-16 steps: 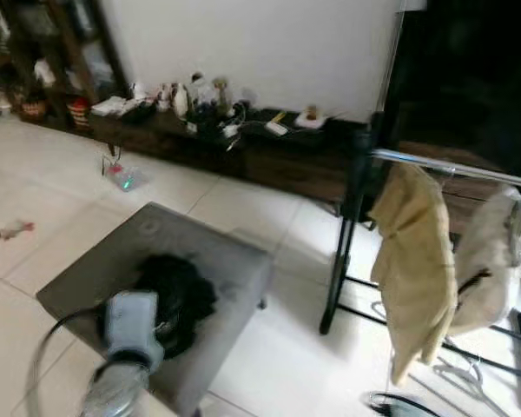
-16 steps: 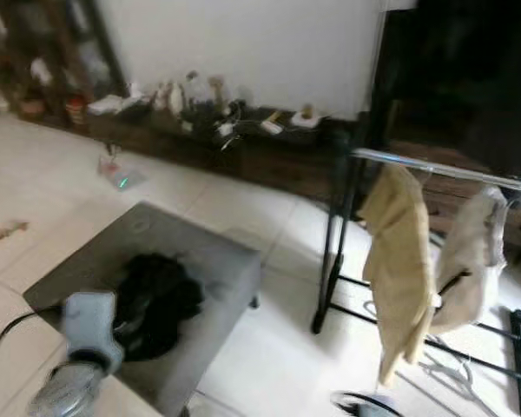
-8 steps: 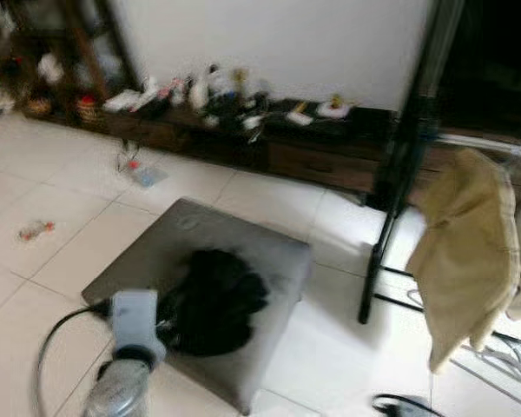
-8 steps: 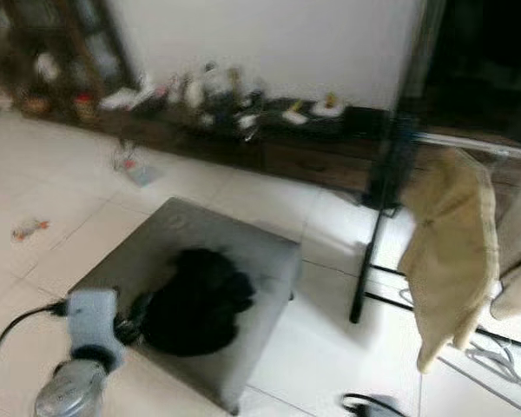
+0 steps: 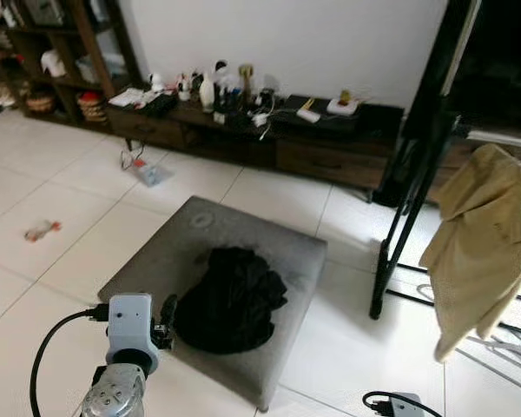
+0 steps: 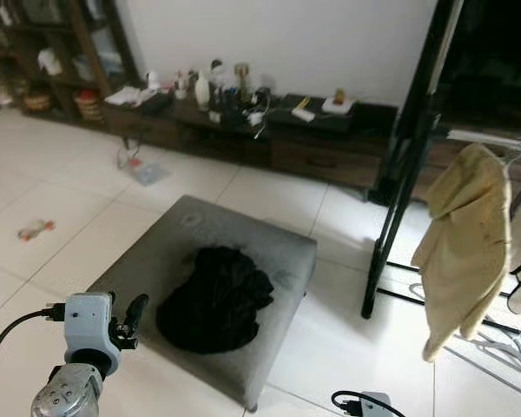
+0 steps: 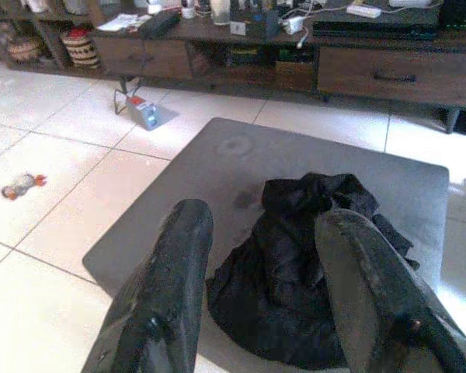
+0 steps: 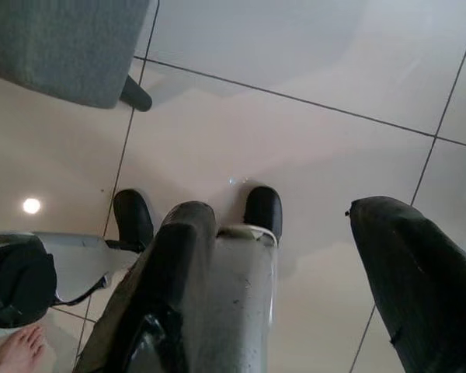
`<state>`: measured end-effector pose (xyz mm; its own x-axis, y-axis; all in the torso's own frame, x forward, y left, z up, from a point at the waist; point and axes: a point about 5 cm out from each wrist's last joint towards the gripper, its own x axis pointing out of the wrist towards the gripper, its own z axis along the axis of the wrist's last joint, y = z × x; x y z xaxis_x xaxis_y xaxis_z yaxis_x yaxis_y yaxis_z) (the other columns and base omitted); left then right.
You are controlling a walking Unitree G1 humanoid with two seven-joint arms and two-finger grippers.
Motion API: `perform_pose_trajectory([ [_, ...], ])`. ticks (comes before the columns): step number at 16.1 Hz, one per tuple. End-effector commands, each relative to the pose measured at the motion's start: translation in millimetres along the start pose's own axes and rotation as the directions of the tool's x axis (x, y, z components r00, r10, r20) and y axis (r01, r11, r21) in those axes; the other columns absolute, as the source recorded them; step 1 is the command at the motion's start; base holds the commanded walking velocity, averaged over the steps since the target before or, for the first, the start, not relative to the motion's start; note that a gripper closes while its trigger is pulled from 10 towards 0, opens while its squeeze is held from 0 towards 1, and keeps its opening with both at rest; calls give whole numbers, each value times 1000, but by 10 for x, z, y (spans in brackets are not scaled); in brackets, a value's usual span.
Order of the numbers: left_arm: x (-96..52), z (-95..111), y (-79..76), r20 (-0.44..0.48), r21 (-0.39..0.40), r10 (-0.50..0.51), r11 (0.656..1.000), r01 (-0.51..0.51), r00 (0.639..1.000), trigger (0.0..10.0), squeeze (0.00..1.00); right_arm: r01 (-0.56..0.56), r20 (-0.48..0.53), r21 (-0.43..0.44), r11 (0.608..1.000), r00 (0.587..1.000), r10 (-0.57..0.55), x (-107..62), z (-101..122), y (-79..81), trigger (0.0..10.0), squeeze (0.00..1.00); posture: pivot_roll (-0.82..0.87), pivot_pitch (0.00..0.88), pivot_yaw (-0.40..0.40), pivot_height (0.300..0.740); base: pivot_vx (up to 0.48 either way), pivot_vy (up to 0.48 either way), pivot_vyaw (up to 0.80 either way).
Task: Hang hanger
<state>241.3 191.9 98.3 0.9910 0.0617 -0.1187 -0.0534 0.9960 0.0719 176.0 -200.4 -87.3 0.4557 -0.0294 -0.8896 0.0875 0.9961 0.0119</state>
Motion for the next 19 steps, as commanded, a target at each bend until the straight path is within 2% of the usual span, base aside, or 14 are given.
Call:
perform_pose_trajectory([
  [1, -6, 1, -1, -7, -4, -7, 1000, 7, 1000, 10000, 0, -7, -7, -9, 1000, 1000, 6, 1, -16, 15, 10000, 0, -68, 106, 46, 740, 394, 0, 0],
  [6, -5, -3, -11, -11, -4, -9, 1000, 9, 1000, 10000, 0, -8, -7, -19, 1000, 1000, 8, 1, -14, 12, 10000, 0, -70, 108, 45, 740, 398, 0, 0],
  [9, 5, -7, -8, -14, -4, -4, 1000, 3, 1000, 10000, 0, -14, -7, -30, 999, 1000, 14, 1, -11, 15, 10000, 0, -69, 107, 45, 740, 370, 0, 638],
  [12, 28, -21, -33, -34, -7, -30, 1000, 30, 999, 10000, 0, -18, -10, -29, 999, 1000, 17, 1, -14, 17, 10000, 0, -66, 107, 43, 740, 0, 0, 533],
  [14, 101, -73, -137, -88, -75, -131, 989, 124, 988, 10000, 0, -16, -12, -25, 1000, 1000, 16, 1, -17, 18, 10000, 0, -67, 104, 42, 740, 0, 0, 0],
  [15, 160, -146, -201, -153, -107, -193, 978, 177, 969, 10000, 0, -15, -13, -23, 1000, 1000, 15, 1, -18, 17, 10000, 0, -65, 103, 41, 740, 0, 0, 0],
  [17, 307, -198, -306, -179, -63, -288, 958, 281, 941, 10000, 0, -17, -14, -25, 1000, 1000, 17, 1, -22, 22, 10000, 0, -74, 101, 39, 740, 0, 0, 0],
  [18, 402, -180, -364, -172, -31, -327, 945, 327, 929, 10000, 0, -15, -11, -20, 1000, 1000, 14, 1, -26, 22, 10000, 0, -78, 99, 39, 740, 0, 0, 0],
  [19, 435, -141, -383, -146, -11, -337, 941, 339, 930, 10000, 0, -12, -6, -16, 1000, 1000, 12, 1, -25, 20, 10000, 0, -84, 103, 37, 740, 0, 0, 0],
])
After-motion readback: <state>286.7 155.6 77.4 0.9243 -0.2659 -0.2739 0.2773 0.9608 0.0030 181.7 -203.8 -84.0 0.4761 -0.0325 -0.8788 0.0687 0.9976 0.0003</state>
